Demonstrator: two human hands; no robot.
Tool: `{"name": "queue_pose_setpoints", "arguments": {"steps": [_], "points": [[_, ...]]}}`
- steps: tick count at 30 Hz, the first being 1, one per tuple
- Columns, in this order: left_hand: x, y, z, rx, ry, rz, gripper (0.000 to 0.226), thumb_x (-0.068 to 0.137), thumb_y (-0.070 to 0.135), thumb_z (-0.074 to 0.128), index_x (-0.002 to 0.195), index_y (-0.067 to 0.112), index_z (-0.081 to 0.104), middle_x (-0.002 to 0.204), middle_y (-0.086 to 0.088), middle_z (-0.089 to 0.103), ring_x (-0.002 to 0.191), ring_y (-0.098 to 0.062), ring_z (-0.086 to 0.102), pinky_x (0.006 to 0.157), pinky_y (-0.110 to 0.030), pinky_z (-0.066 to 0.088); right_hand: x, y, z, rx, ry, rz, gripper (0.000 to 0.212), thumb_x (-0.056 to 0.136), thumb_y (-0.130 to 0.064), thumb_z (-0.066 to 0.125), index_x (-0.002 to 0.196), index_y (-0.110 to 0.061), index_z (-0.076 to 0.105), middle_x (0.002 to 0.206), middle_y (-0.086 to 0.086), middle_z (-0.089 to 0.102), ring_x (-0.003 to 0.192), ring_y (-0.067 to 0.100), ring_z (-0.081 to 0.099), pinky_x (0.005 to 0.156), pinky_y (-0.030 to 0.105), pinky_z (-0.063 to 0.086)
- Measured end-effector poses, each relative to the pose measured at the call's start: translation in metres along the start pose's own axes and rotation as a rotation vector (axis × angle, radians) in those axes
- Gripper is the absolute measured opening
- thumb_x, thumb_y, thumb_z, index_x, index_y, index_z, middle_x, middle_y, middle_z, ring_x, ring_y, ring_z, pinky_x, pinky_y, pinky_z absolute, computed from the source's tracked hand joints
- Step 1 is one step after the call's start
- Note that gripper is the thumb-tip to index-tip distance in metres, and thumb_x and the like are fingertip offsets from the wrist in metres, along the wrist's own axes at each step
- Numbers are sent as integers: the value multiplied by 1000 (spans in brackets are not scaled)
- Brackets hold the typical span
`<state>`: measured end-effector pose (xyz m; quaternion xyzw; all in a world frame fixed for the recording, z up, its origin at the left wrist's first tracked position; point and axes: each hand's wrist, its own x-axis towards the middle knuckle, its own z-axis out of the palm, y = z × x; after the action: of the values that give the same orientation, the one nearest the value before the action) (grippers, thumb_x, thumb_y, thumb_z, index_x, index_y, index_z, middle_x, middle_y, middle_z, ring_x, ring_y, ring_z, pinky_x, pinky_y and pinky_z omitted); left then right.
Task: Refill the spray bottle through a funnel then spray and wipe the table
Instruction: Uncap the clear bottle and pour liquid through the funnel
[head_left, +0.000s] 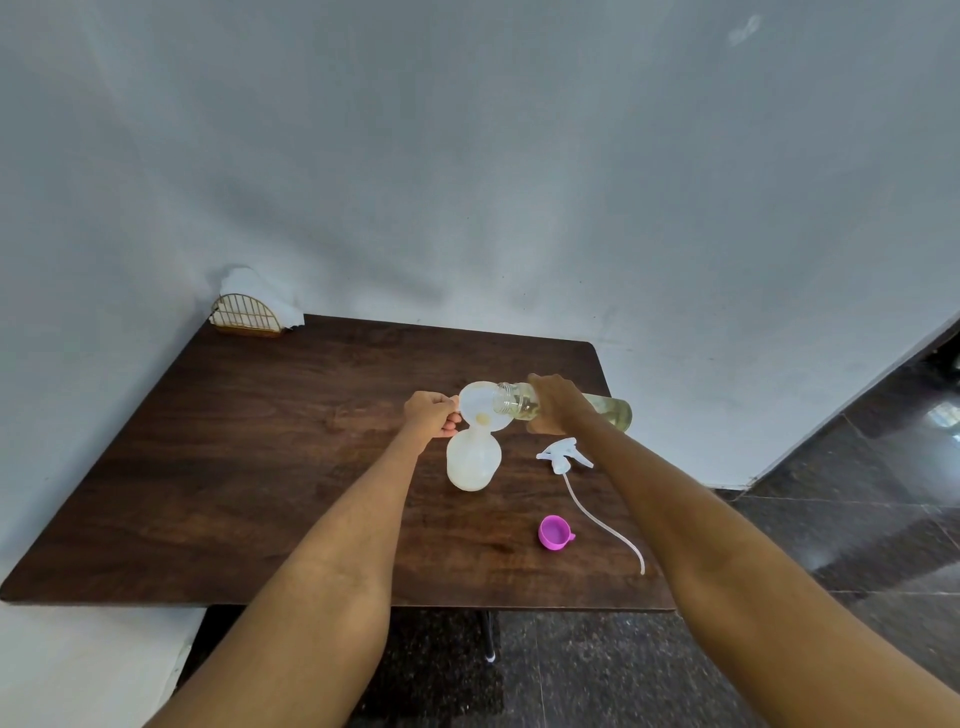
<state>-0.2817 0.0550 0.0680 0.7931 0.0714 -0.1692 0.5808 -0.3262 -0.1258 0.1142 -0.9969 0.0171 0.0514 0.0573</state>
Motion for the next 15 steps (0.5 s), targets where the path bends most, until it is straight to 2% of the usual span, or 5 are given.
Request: {"name": "queue_pose_setpoints", "arguments": {"steps": [3,7,11,15], "points": [[0,0,0,-1,-2,-1,22,92,14,57,101,-4,66,72,-6,59,61,-11,56,83,-35,56,0,0,1,1,-3,-2,46,70,-19,74,109,-3,53,104,14,66,94,33,63,83,38,48],[-1,0,-1,-8,-10,1,22,93,14,57,102,-4,66,76,-9,61,61,-11,56,83,-36,57,0,0,0,-2,-2,-2,46,69,-19,73,107,-4,53,103,13,66,92,32,63,79,36,48],[0,-1,-1,-16,-14,-8,22,93,14,57,101,-4,66,70,-6,59,61,-12,56,83,-36,57,-1,1,-1,-4,-1,3,47,69,-20,74,108,-5,53,105,13,66,93,32,63,80,36,48],[1,-1,-1,-11,-12,-3,22,93,14,57,102,-5,66,75,-9,61,61,-12,57,82,-35,57,0,1,0,-14,-9,3,49,69,-21,74,110,-4,52,106,13,66,94,32,63,81,36,48]]}}
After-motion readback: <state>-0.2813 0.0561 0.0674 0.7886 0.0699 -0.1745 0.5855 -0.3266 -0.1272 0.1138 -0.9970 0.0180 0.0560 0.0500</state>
